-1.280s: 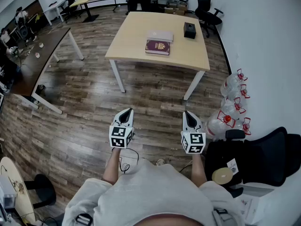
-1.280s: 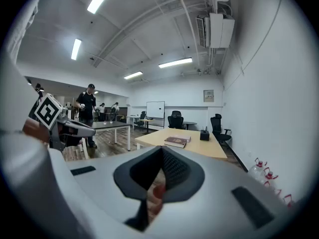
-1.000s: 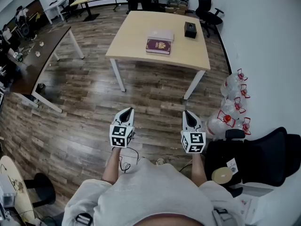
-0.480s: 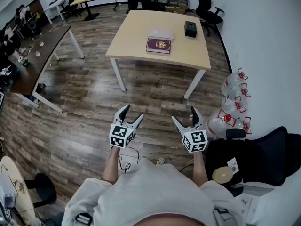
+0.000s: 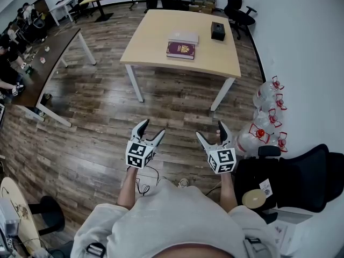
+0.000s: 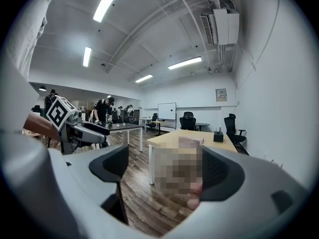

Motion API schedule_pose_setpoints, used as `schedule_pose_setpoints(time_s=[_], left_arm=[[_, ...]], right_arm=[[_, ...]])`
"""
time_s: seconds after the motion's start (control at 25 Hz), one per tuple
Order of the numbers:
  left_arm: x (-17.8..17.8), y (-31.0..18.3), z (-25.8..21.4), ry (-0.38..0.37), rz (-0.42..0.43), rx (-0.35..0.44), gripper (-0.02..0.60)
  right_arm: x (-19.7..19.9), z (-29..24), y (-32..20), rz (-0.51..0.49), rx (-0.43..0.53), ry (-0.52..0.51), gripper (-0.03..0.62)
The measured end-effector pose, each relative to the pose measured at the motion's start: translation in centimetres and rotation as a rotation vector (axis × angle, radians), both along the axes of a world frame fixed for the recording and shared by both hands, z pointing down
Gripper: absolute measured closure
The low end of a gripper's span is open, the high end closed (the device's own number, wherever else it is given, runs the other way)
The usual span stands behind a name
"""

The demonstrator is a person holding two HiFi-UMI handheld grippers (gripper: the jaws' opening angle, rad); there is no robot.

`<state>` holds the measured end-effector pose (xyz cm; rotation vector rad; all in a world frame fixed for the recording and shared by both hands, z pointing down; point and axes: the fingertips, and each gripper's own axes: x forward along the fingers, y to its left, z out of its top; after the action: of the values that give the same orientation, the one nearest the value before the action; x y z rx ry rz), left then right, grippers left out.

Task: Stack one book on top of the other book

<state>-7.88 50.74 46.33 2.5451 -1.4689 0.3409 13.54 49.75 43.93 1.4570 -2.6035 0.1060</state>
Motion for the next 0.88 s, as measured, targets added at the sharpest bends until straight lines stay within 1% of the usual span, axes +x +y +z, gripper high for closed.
schedule_pose_setpoints(time_s=[0.24, 0.56, 0.88], left_arm=[[1.2, 0.2, 0.1, -0.011, 0.019, -0.002, 0.213], [3.5, 0.2, 0.4, -0.011, 0.023, -0.014, 0.212], [5.4, 0.0, 0.8, -0.005, -0.011, -0.023, 0.212]], right_arm=[[0.7, 0.5, 0.2, -0.010, 0.001, 0.016, 0.154], [2.4, 1.1, 0.1, -0.021, -0.016, 0.010, 0.155], [4.6, 1.4, -0.3, -0.041, -0.025, 0.001, 0.155]])
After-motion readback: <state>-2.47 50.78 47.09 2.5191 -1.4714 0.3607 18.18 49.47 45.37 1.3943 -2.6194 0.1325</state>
